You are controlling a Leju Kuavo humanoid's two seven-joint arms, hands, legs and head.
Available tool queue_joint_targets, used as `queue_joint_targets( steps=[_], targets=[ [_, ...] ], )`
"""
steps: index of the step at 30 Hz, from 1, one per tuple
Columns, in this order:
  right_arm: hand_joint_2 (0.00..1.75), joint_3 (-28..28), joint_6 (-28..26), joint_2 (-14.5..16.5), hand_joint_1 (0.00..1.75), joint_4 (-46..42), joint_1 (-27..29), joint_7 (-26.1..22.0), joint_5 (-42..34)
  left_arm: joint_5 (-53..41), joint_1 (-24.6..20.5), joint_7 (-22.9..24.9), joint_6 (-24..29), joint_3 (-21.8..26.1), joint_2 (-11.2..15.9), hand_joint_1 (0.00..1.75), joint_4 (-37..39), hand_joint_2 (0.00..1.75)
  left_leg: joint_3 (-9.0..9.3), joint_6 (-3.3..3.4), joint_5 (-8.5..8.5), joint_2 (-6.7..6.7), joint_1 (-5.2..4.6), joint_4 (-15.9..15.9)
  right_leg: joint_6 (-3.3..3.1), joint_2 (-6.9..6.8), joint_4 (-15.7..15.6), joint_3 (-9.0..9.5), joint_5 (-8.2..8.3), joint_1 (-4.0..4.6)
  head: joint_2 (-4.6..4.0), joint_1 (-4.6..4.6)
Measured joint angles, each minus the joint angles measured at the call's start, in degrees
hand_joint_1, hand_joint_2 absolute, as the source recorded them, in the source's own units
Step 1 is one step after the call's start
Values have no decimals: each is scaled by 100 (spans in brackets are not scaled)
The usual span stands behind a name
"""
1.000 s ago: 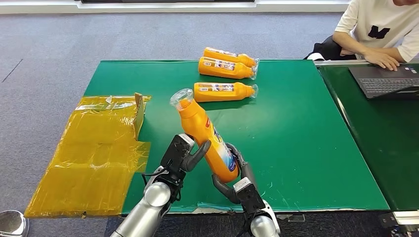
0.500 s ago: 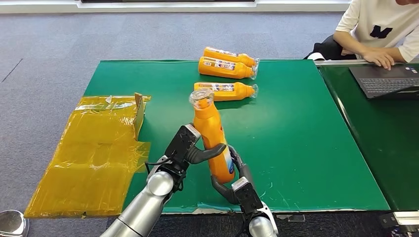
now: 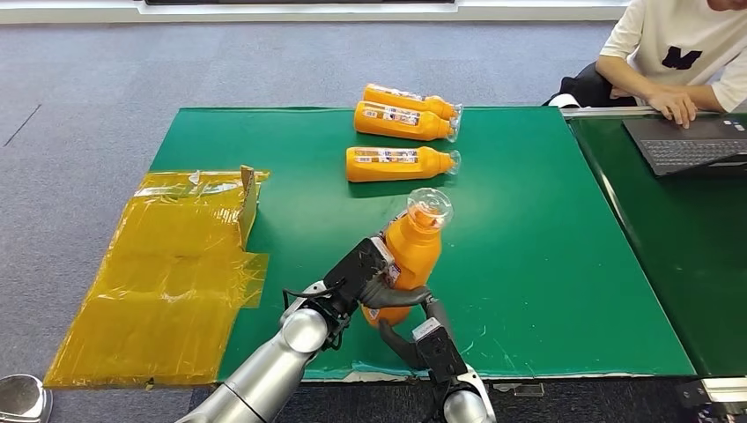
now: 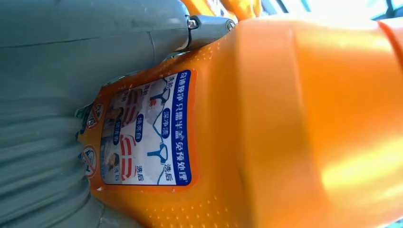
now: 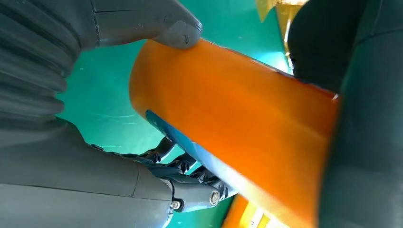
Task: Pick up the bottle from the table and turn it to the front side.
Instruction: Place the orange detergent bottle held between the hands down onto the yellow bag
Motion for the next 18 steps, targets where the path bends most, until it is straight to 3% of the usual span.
queue_joint_targets(
  steps=[2,3,5,18],
  targets=[
    [175,-5,-48,-2,175,44,-4,-37,-21,-45,-133,61,-241,-154,48,133,120,175,-3,0,1,-1,0,0,0,-1,2,-1,0,0,0,0],
    [175,-10,-71,-4,175,54,-15,-54,-35,-49,-214,63,-332,-241,84,152,164,175,-4,0,1,-1,0,0,0,-1,3,-2,0,0,0,0],
    [175,-17,-86,-9,175,53,-51,-55,-56,0,-367,66,-463,-385,156,175,211,175,-4,-1,2,-1,0,0,0,-1,5,-2,0,0,0,0],
    [175,-19,-50,-27,175,45,-101,-52,-28,238,-673,-53,-654,-715,417,175,309,175,-4,-2,3,-3,0,0,-1,-2,7,-3,0,0,0,0]
  ],
)
